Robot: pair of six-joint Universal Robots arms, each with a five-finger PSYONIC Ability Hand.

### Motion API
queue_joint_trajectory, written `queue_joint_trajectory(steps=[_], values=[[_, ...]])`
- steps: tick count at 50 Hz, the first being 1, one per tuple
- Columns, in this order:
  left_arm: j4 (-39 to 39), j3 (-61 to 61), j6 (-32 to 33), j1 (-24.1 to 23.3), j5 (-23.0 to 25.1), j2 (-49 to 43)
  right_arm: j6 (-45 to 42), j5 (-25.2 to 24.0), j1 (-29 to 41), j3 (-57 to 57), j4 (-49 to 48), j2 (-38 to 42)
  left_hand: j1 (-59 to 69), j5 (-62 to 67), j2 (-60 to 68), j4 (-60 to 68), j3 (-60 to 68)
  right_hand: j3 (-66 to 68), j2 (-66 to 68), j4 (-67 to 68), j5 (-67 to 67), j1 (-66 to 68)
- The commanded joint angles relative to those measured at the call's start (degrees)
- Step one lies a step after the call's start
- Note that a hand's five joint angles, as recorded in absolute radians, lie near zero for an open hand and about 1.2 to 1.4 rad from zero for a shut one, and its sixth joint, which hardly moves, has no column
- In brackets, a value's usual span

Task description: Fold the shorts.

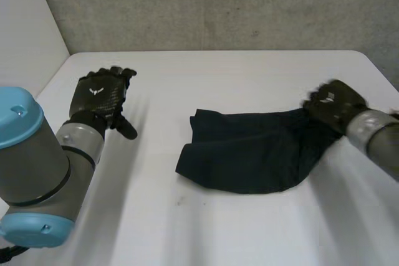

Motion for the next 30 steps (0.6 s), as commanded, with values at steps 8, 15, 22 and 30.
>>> queue_joint_trajectory(steps=[8, 15, 22, 30], values=[[0.2, 5.0, -2.9, -1.3, -0.2, -0.7, -2.9, -16.0, 25.8, -11.8, -1.6, 15.3, -0.1, -1.7, -0.7, -0.8, -1.4, 11.7, 12.5, 11.9, 15.6, 26.7], [-0.1, 7.7, -3.3, -1.3, -0.3, -0.8, 4.0, -16.4, 25.5, -14.3, -1.7, 16.5, -0.1, -1.7, -0.7, -0.8, -1.4, -41.6, -40.8, -41.5, -37.8, -26.7], [-3.0, 13.4, -3.3, -1.8, 0.0, -2.7, 31.6, -10.6, 22.0, -14.7, -2.1, 8.2, -0.6, -2.2, -1.2, -1.3, -1.9, -58.3, -57.5, -58.1, -54.4, -43.3], [-10.2, 23.6, -3.7, -8.7, 0.0, -12.1, 52.4, -7.5, 15.0, -12.7, -2.9, 4.7, -0.7, -2.4, -1.3, -1.5, -2.1, -58.3, -57.5, -58.1, -54.4, -43.3]])
